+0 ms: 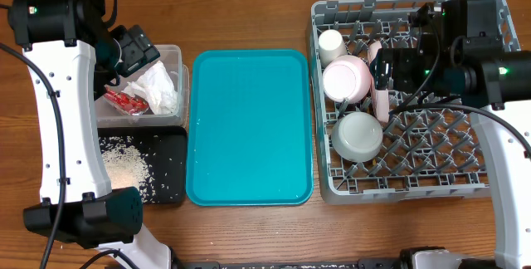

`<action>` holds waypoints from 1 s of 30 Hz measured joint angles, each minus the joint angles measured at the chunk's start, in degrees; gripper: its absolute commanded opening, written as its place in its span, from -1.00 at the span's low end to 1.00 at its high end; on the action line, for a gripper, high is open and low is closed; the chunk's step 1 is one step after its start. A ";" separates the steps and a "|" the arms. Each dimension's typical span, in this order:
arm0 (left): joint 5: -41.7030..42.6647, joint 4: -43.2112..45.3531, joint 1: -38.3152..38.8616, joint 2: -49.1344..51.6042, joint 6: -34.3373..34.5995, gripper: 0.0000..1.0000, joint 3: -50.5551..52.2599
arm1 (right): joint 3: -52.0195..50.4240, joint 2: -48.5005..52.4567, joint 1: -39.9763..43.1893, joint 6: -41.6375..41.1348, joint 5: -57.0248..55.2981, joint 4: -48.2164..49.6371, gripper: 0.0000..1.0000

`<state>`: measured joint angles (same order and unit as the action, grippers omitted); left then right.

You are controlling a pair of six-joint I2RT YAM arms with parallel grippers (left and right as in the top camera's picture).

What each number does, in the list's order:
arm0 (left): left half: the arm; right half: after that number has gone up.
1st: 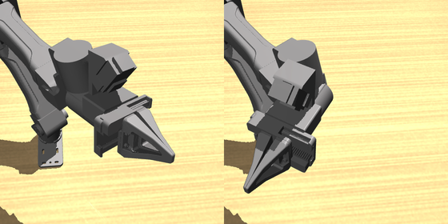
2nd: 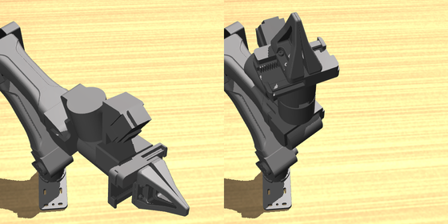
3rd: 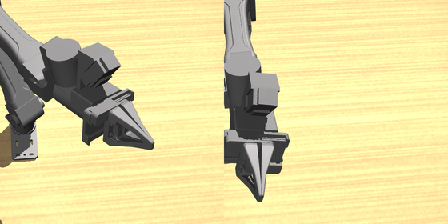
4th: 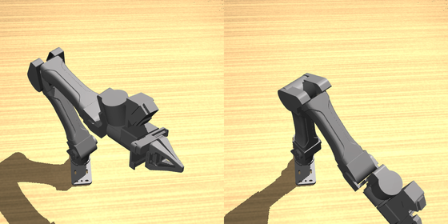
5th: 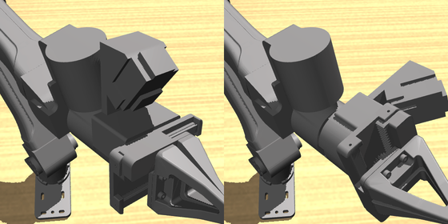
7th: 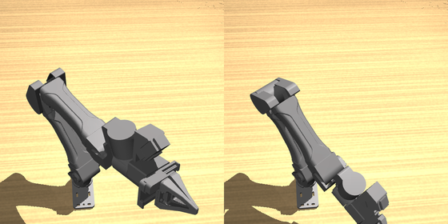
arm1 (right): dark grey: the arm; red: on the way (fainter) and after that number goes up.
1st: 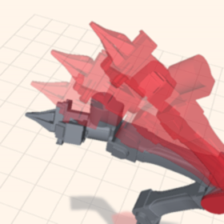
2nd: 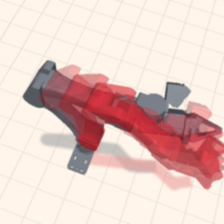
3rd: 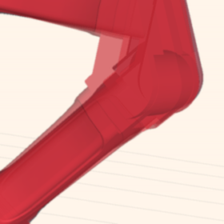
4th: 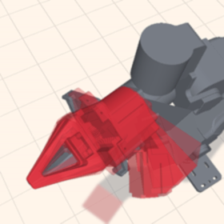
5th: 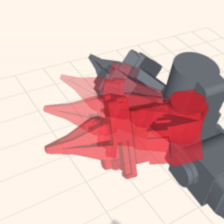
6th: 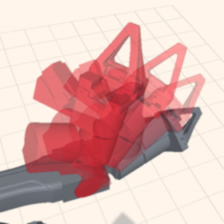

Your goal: Sort waste into correct bins and load items into the dishwasher

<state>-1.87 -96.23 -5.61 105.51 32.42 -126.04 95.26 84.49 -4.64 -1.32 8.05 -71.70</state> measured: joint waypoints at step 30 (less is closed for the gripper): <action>-0.02 0.02 0.00 0.00 0.00 1.00 0.00 | -15.85 -51.52 0.00 -0.17 -0.98 36.83 0.99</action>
<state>-1.89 -96.20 -5.61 105.51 32.42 -126.04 79.42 32.97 -4.64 -1.50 7.07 -34.87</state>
